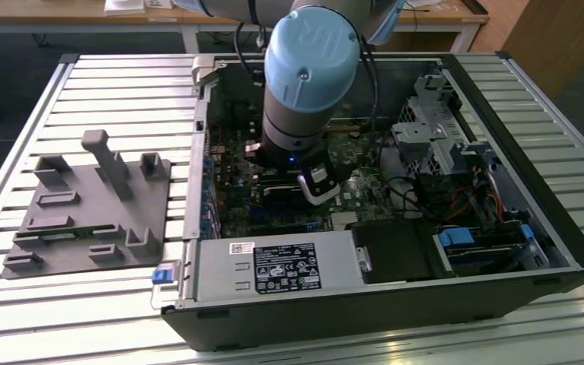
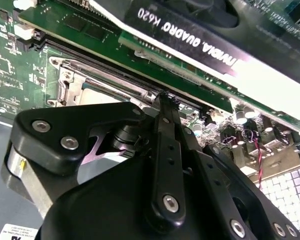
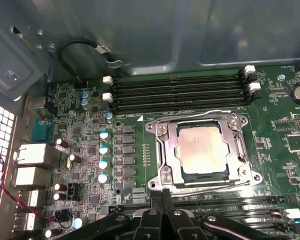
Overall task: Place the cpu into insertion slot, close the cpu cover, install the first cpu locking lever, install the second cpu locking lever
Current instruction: 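Install the second cpu locking lever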
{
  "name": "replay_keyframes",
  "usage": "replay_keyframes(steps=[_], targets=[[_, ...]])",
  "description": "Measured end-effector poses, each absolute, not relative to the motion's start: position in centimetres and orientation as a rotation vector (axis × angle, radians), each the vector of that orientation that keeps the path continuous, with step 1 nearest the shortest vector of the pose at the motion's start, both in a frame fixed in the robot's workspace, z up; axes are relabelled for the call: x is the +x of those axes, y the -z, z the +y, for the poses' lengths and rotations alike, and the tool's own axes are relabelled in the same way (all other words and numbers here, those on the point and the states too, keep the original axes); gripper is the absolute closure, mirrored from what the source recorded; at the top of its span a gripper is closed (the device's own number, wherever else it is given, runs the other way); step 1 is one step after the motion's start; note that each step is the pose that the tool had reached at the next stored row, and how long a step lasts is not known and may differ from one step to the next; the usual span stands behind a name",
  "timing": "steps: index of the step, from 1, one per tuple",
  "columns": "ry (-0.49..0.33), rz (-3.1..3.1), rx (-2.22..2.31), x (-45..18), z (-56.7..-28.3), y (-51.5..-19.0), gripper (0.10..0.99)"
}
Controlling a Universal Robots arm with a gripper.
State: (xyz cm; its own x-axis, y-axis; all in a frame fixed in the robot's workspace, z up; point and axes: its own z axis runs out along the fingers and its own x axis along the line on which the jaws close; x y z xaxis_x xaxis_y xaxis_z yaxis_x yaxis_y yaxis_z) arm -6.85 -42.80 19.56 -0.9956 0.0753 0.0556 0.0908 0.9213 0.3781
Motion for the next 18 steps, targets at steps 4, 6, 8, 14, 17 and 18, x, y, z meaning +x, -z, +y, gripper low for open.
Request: replay_keyframes(steps=[4, 6, 8, 14, 17, 18], targets=[[0.602, -3.040, -0.131, -6.9, -42.5, -19.2, 0.980], [0.602, -3.040, -0.131, -6.9, -42.5, -19.0, 0.980], [0.602, -3.040, -0.131, -7.0, -42.4, -18.8, 0.980], [0.601, -3.040, -0.131, -7.3, -41.9, -18.6, 0.980], [0.602, -3.040, -0.131, -7.3, -41.7, -18.4, 0.980], [0.602, -3.040, -0.131, -7.3, -41.6, -18.4, 0.980]])
